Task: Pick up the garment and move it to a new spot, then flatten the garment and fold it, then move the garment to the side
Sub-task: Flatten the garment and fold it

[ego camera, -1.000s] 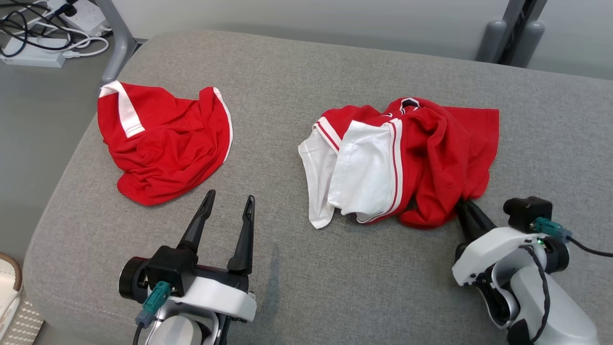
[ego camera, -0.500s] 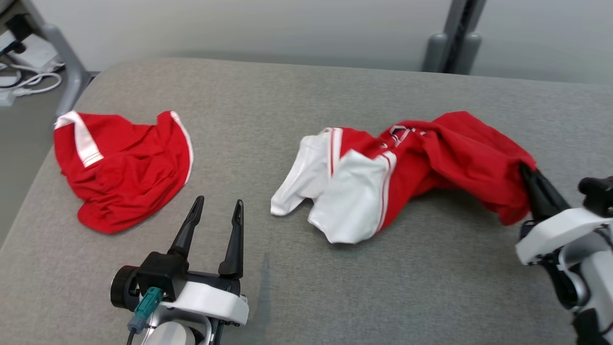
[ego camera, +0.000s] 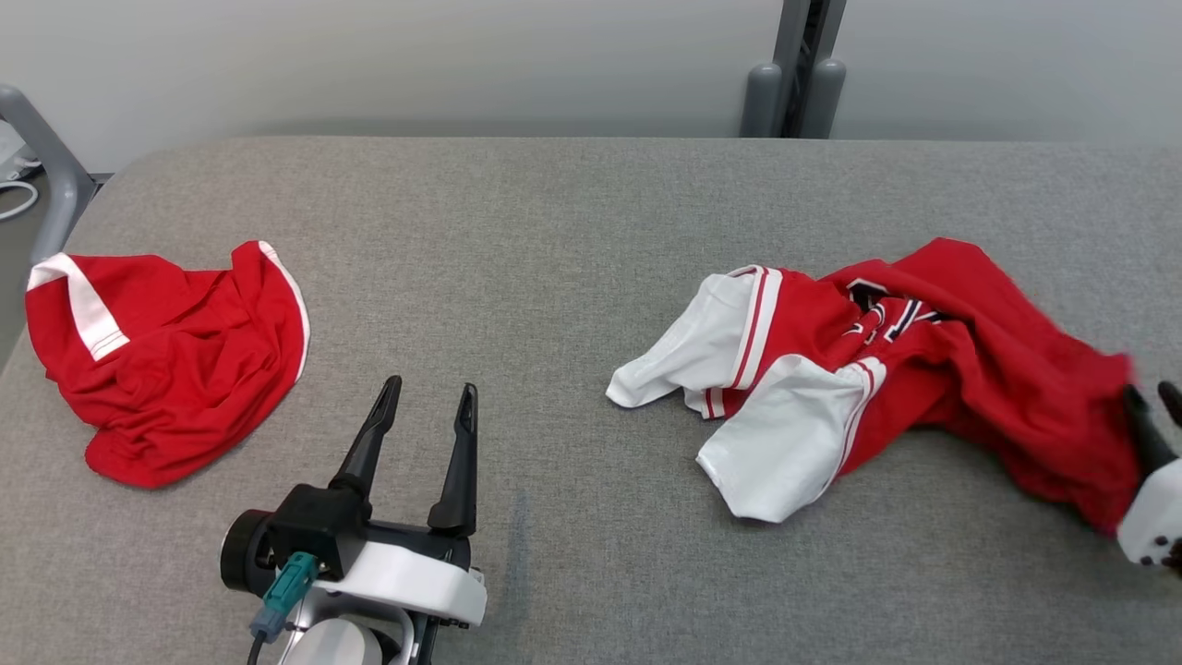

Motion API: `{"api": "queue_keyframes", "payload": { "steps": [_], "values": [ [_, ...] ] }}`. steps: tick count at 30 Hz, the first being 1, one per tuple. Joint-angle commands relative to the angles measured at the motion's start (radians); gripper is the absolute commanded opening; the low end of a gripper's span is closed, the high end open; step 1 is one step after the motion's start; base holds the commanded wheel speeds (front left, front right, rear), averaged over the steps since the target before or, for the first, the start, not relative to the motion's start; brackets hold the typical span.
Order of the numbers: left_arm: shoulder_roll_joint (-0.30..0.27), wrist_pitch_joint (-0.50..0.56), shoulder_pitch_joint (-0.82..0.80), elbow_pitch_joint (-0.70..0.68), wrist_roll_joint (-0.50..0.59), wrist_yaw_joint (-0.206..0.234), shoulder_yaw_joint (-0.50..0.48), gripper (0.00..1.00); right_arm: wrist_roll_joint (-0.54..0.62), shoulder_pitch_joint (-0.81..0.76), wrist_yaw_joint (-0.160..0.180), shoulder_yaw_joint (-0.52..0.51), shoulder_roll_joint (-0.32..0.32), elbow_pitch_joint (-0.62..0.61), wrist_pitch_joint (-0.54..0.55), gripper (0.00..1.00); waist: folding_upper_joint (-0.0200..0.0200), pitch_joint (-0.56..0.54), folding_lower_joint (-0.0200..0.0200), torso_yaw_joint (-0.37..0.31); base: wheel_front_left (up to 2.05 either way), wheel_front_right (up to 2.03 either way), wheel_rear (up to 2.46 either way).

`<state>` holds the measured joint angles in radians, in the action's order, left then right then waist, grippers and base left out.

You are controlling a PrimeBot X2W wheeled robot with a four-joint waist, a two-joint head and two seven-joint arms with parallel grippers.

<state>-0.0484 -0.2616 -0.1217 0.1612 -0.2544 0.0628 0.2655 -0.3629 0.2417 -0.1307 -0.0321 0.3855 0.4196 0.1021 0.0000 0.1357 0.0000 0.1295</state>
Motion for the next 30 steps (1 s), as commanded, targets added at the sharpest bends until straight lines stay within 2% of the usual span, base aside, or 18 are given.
{"api": "queue_keyframes", "payload": {
  "steps": [1,5,11,14,21,30],
  "values": [
    [-0.004,-0.004,-0.014,0.000,-0.003,0.001,-0.004,1.00,0.006,0.000,0.000,-0.009,-0.029,-0.030,-0.022,1.00,0.0000,0.000,0.0000,-0.001,0.00,0.00,0.00],
    [-0.003,-0.004,-0.018,0.003,0.005,-0.006,-0.007,1.00,0.025,0.007,0.000,0.027,-0.088,-0.145,-0.092,1.00,0.0000,-0.001,0.0000,-0.003,0.00,0.00,0.00],
    [-0.004,-0.004,-0.021,0.001,0.006,-0.011,0.000,1.00,0.006,-0.004,0.000,0.200,-0.139,-0.255,-0.181,1.00,0.0000,-0.008,0.0000,0.001,0.00,0.00,0.00],
    [-0.004,-0.004,-0.017,0.000,0.008,-0.012,0.005,1.00,0.009,-0.007,0.000,0.267,-0.164,-0.235,-0.200,1.00,0.0000,-0.008,0.0000,0.006,0.00,0.00,0.00],
    [-0.004,-0.004,-0.013,-0.003,0.011,-0.010,0.010,1.00,0.007,0.007,0.000,0.321,-0.209,-0.176,-0.254,1.00,0.0000,0.000,0.0000,0.005,0.00,0.00,0.00],
    [-0.004,-0.004,-0.035,0.002,0.009,-0.016,0.028,1.00,0.109,0.094,0.000,0.390,-0.189,-0.008,-0.233,1.00,0.0000,0.018,0.0000,0.024,0.00,0.00,0.00]
  ]
}}
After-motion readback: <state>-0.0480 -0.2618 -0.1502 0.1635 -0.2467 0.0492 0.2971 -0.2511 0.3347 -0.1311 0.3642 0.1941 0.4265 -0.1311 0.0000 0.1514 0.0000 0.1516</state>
